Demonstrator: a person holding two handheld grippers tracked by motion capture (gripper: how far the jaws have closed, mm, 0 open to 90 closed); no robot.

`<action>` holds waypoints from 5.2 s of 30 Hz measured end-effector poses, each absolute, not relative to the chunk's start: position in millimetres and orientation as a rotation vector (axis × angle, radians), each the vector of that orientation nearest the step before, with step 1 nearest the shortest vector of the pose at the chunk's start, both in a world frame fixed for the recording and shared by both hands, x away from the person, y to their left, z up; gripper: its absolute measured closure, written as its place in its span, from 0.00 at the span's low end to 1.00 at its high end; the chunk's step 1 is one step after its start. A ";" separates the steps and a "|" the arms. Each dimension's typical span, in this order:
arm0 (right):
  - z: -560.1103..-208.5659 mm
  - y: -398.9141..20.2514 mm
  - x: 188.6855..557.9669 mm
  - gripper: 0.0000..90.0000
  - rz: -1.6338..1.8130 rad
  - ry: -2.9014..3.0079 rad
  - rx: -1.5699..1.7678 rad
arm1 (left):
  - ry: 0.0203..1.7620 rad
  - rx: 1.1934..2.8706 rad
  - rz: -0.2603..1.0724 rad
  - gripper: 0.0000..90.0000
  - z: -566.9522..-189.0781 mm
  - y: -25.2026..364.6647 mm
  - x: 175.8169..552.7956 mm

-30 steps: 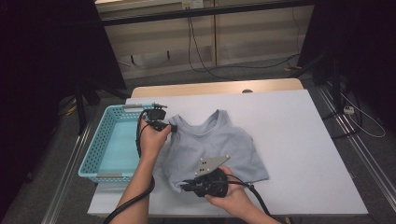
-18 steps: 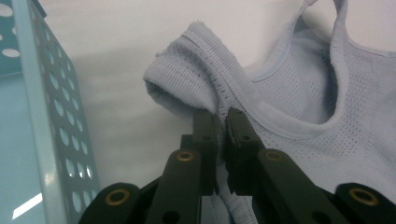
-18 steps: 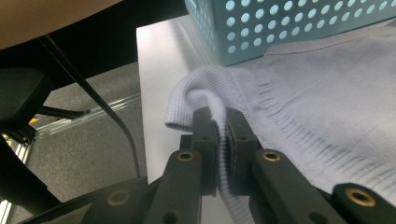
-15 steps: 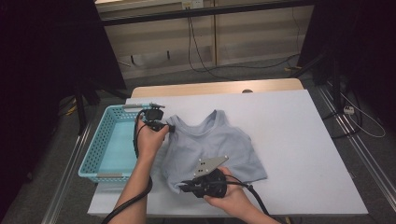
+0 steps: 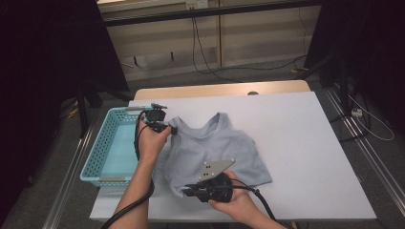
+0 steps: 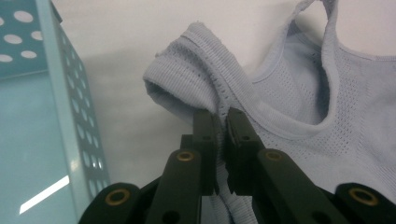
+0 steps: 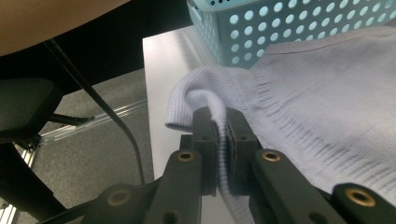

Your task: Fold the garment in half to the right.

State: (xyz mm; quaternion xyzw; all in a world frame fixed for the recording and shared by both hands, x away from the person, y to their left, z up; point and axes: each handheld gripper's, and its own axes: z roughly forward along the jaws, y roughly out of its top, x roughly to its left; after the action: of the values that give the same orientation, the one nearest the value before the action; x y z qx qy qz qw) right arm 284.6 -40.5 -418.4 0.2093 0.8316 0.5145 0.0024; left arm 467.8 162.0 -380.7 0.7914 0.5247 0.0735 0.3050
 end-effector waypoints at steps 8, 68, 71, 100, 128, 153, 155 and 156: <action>-418.2 -38.6 283.8 0.95 1.635 2.614 0.650 | 1.411 2.101 0.200 0.94 -380.5 169.1 465.9; -424.7 -87.2 282.9 0.95 1.701 2.486 0.900 | 1.370 2.246 0.172 0.92 -384.7 121.0 487.0; -424.8 -90.1 282.5 0.95 1.700 2.472 0.912 | 1.367 2.247 0.172 0.92 -386.6 118.2 487.6; -421.3 -117.8 279.9 0.95 1.722 2.350 1.016 | 1.336 2.208 0.181 0.92 -381.0 99.7 491.5; -422.7 -148.7 282.2 0.95 1.649 2.282 1.105 | 1.280 2.146 0.125 0.90 -384.7 84.7 495.6; -430.1 -166.8 280.8 0.94 1.539 2.263 1.129 | 1.240 2.142 0.142 0.85 -382.0 71.9 495.6; -430.2 -167.1 280.0 0.94 1.535 2.259 1.129 | 1.232 2.145 0.141 0.85 -381.5 70.5 495.1; -430.5 -167.5 279.6 0.94 1.532 2.255 1.127 | 1.234 2.144 0.144 0.85 -381.5 69.7 494.9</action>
State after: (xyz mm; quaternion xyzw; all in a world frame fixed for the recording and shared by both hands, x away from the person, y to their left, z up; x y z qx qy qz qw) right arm 279.6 -167.5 -430.5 0.3804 0.7609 0.5169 0.0954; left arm 494.9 69.7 -381.5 0.8180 0.4708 0.0550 0.3257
